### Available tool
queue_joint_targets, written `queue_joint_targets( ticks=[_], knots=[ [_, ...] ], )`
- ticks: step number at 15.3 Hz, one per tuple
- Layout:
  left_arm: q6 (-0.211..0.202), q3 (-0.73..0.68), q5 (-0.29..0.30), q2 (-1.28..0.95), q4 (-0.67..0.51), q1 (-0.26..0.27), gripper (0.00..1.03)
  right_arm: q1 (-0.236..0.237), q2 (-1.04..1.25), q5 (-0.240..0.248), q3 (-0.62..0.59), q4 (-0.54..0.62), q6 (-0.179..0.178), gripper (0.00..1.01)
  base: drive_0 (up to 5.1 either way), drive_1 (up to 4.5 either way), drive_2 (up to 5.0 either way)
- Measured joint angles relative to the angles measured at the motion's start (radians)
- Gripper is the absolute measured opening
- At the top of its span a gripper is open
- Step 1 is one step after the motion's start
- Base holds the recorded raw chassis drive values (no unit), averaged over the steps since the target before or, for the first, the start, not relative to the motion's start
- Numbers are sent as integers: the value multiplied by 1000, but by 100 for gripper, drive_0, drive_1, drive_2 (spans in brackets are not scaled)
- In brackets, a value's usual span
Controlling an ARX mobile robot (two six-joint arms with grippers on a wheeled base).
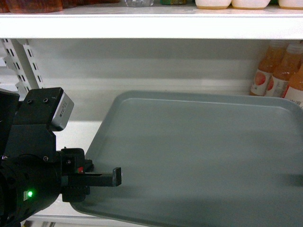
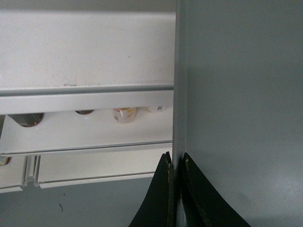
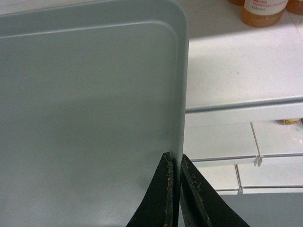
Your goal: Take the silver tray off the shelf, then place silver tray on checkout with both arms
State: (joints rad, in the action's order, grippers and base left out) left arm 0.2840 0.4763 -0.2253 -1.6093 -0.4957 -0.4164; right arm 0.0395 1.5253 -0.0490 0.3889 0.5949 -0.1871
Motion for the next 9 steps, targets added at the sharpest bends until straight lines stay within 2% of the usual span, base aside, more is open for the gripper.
queue_joint_targets(
  ticks=[2,9],
  knots=[
    [0,0,0,-1,3,0,3,0,0,0,0,-6,0,3,0,0,0],
    [0,-2,0,0,4,1,3,0,0,-2,-2,-4,0,3,6,-424,436]
  ],
)
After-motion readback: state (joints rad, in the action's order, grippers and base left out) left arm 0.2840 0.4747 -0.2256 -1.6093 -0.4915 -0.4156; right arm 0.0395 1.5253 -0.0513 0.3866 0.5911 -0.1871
